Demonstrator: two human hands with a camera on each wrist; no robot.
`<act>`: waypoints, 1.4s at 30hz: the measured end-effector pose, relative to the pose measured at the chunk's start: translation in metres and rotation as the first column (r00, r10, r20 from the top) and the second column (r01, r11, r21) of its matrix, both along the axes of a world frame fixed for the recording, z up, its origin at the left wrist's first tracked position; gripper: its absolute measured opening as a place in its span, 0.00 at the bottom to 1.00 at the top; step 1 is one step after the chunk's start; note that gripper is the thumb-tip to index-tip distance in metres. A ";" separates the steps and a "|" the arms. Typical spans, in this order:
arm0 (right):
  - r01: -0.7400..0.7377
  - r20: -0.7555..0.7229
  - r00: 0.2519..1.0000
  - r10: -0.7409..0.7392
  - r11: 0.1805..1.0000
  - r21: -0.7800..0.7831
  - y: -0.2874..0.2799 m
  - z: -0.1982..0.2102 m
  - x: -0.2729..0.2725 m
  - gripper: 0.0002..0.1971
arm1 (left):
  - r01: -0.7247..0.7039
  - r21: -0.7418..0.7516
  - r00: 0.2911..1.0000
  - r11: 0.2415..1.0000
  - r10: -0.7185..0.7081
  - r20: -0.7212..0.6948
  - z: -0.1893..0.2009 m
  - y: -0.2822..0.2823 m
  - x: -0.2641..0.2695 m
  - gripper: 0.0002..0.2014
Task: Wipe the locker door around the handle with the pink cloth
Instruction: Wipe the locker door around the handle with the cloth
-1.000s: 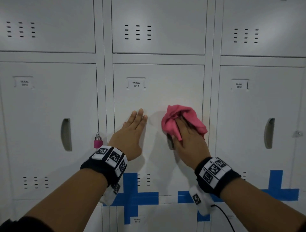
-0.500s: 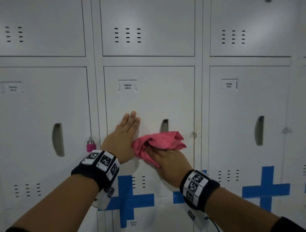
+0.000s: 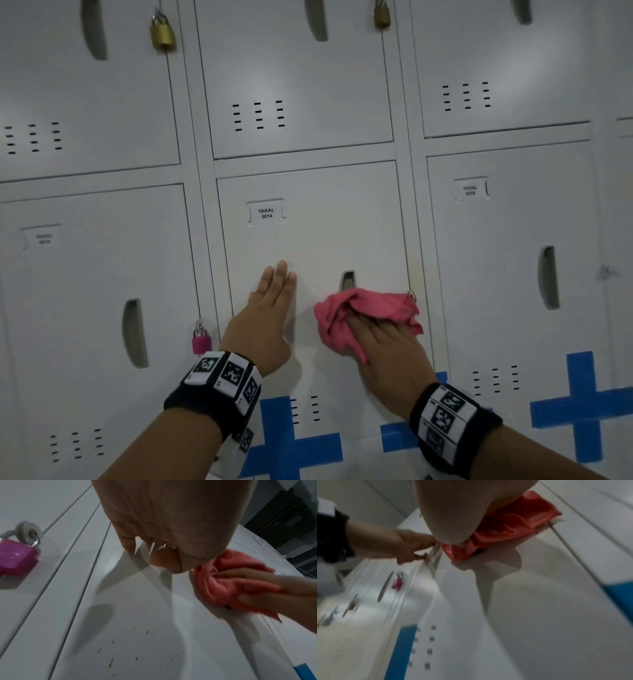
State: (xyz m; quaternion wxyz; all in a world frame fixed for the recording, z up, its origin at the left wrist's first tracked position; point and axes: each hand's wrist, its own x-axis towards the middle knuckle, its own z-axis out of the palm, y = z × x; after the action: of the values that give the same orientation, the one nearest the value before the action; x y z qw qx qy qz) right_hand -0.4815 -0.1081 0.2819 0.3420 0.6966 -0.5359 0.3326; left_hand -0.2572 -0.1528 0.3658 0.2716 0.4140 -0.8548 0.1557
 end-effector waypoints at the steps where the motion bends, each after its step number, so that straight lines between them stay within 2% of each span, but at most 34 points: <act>1: 0.020 0.020 1.000 -0.019 0.999 -0.033 -0.003 0.012 0.006 0.27 | 0.002 -0.002 1.000 1.000 -0.002 -0.006 0.000 -0.001 0.000 0.49; 4: 0.096 0.108 0.990 -0.086 0.991 -0.091 -0.008 0.039 0.021 0.27 | -0.001 -0.012 1.000 1.000 0.000 -0.018 -0.001 -0.002 0.000 0.49; 7: 0.126 0.132 0.985 -0.114 0.988 -0.088 -0.007 0.045 0.030 0.26 | 0.011 -0.012 1.000 1.000 -0.011 -0.017 -0.002 -0.004 0.000 0.50; 13: 0.189 -0.134 0.974 -0.184 0.982 0.026 -0.003 0.018 0.028 0.22 | 0.009 -0.006 1.000 1.000 -0.009 0.024 -0.003 -0.005 0.000 0.49; 18: 0.141 -0.209 0.970 -0.124 0.987 0.071 0.004 0.016 0.020 0.14 | -0.002 -0.009 0.999 1.000 0.002 0.037 -0.001 -0.004 0.000 0.50; 22: 0.042 -0.067 0.997 -0.034 0.993 0.110 0.010 -0.003 0.002 0.12 | -0.011 -0.014 0.999 1.000 0.012 0.030 -0.001 -0.004 0.000 0.50; 25: -0.014 0.001 1.000 0.014 0.996 0.093 0.015 -0.024 -0.016 0.22 | -0.015 -0.017 1.000 1.000 0.015 0.017 -0.002 -0.003 -0.001 0.49; 27: -0.062 0.066 0.996 0.057 0.995 0.078 0.012 -0.024 -0.020 0.25 | -0.026 -0.017 1.000 1.000 0.026 0.017 -0.002 -0.001 -0.002 0.49; 30: -0.186 0.200 0.964 0.178 0.982 0.021 -0.001 -0.003 -0.015 0.24 | -0.028 -0.026 0.999 0.999 0.029 0.034 -0.001 0.001 -0.002 0.48; 33: -0.250 0.263 0.929 0.261 0.965 -0.073 -0.009 0.035 -0.008 0.15 | -0.019 -0.031 0.999 0.999 0.020 0.025 -0.001 0.001 -0.002 0.49; 35: -0.244 0.295 0.913 0.281 0.957 -0.156 -0.016 0.061 -0.007 0.12 | -0.021 -0.031 1.000 0.999 0.021 0.019 -0.001 -0.001 -0.002 0.49; 37: -0.207 0.269 0.931 0.248 0.963 -0.171 -0.024 0.079 -0.006 0.16 | -0.018 -0.034 1.000 0.999 0.019 0.016 -0.002 -0.002 -0.001 0.50; 39: -0.204 0.255 0.938 0.235 0.969 -0.140 -0.029 0.080 -0.005 0.19 | -0.018 -0.038 1.000 0.999 0.019 0.023 -0.002 -0.002 -0.001 0.50; 42: -0.195 0.245 0.945 0.218 0.974 -0.115 -0.028 0.058 0.001 0.20 | -0.012 -0.038 1.000 0.999 0.013 0.016 -0.002 -0.003 -0.001 0.50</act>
State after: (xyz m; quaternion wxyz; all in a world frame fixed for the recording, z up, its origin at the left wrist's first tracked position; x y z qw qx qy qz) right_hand -0.4805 -0.1358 0.3400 0.2640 0.6842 -0.4841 0.4773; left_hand -0.2586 -0.1555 0.3637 0.2715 0.4128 -0.8513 0.1768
